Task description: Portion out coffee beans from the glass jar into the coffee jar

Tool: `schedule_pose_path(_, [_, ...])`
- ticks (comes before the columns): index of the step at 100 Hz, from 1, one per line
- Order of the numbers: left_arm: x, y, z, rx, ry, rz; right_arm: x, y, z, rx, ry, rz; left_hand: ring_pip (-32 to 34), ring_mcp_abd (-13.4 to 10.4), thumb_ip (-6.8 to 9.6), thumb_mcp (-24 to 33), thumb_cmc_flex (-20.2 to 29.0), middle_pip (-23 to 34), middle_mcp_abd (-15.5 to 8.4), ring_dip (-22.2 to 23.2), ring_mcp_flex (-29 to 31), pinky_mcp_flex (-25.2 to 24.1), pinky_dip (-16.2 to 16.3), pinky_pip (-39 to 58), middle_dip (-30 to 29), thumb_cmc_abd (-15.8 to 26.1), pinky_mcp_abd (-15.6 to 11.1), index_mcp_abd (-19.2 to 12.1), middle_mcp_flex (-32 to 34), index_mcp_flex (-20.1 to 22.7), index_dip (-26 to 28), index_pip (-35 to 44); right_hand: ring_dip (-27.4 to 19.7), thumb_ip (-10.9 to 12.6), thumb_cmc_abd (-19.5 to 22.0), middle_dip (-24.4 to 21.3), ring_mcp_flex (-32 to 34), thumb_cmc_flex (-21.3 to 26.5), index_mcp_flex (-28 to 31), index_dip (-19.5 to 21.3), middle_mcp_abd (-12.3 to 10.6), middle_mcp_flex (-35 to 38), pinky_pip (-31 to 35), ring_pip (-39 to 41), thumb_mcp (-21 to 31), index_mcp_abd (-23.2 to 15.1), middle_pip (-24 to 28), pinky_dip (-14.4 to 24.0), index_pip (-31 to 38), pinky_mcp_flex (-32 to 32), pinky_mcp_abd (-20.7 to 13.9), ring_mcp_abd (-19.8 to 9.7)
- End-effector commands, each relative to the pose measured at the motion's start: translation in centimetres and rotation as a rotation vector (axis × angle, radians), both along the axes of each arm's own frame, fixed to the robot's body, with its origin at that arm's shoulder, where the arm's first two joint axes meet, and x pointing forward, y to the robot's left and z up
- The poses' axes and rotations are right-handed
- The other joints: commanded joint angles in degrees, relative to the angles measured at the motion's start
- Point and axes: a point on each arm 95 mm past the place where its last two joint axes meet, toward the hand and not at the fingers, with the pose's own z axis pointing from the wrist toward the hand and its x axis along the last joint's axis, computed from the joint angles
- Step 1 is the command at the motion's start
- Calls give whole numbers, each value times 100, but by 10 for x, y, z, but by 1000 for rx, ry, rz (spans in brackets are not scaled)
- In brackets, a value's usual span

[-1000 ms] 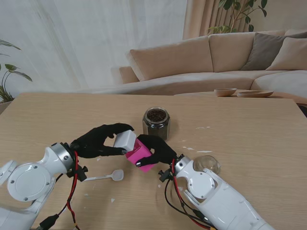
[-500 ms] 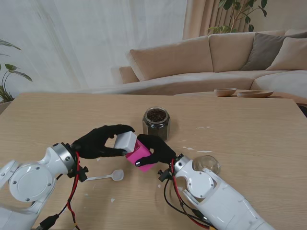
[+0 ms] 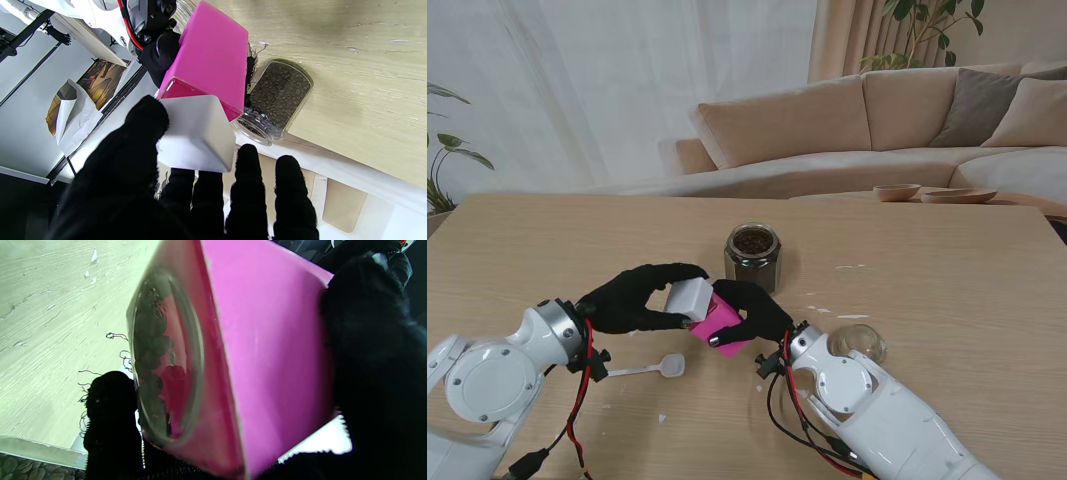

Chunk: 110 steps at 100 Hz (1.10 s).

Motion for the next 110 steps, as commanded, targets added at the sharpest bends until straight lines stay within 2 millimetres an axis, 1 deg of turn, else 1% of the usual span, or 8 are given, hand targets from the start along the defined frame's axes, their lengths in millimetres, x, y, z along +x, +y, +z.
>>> schedule_pose_path(1, [-4, -3, -3, 11, 16, -26, 0, 3, 2, 8, 1, 8, -155, -108, 128, 326, 328, 8, -303, -162, -152, -90, -45, -95, -121, 427, 42, -698, 39, 575, 114, 439, 158, 251, 1200, 144, 363, 1503, 731, 207, -611, 397, 170, 590, 1712, -1361, 516, 61, 965, 25, -71, -273])
schedule_pose_path(15, [-4, -3, -3, 13, 23, -30, 0, 3, 3, 10, 1, 4, -300, -88, 141, 315, 422, -160, -313, -238, -328, -149, -49, -182, -239, 443, 18, -931, -165, 530, 110, 396, 158, 252, 1196, 146, 362, 1505, 732, 206, -610, 399, 170, 590, 1713, -1354, 517, 61, 963, 25, -71, -271])
schedule_pose_path(35, [-4, -1, -2, 26, 19, -39, 0, 2, 2, 12, 4, 3, -630, -120, 193, 471, 801, -372, -393, -427, -671, -292, -94, -552, -400, 419, -50, -1520, -589, 455, 91, 310, 158, 252, 1196, 145, 360, 1504, 736, 208, -614, 397, 170, 589, 1715, -1356, 515, 61, 964, 25, -71, -268])
schedule_pose_path(47, [-4, 0, -1, 37, 17, -51, 0, 2, 3, 13, 3, 4, -755, -150, 215, 603, 996, -438, -436, -486, -855, -352, -82, -723, -435, 385, -81, -1722, -762, 379, 76, 261, 158, 252, 1196, 146, 362, 1503, 730, 208, -603, 397, 170, 588, 1716, -1345, 513, 61, 961, 25, -71, -269])
schedule_pose_path(74, [-2, 4, 1, 74, 10, -80, 0, 2, 3, 13, 3, 3, -1077, -286, 219, 1087, 1322, -692, -662, -642, -1293, -481, 21, -1368, -592, 212, -212, -2171, -1334, -100, -156, -124, 160, 252, 1199, 148, 360, 1504, 728, 211, -611, 395, 170, 592, 1718, -1346, 513, 61, 962, 25, -71, -269])
schedule_pose_path(84, [-2, 6, 2, 93, 0, -88, 0, 2, 2, 13, 4, 4, -1190, -343, 216, 1122, 1244, -997, -793, -706, -1490, -540, 87, -1660, -762, 132, -280, -2293, -1505, -456, -336, -409, 161, 252, 1201, 150, 361, 1503, 726, 213, -608, 396, 170, 593, 1719, -1351, 515, 60, 961, 25, -71, -270])
schedule_pose_path(94, [-1, 8, 3, 114, -8, -96, 1, 3, 2, 15, 7, 6, -1284, -378, 233, 783, 866, -1395, -869, -764, -1641, -597, 127, -1915, -830, 53, -327, -2275, -1623, -834, -518, -805, 160, 252, 1193, 148, 359, 1507, 730, 214, -600, 391, 170, 592, 1720, -1345, 512, 60, 963, 25, -71, -270])
schedule_pose_path(110, [-1, 12, 5, 120, -6, -99, 1, 3, 2, 14, 9, 7, -1385, -362, 166, -175, -61, -1926, -844, -844, -1822, -678, 264, -2247, -769, -22, -348, -1813, -1847, -1038, -850, -1927, 161, 252, 1196, 149, 361, 1504, 732, 216, -607, 392, 170, 594, 1725, -1351, 514, 60, 964, 25, -71, -272])
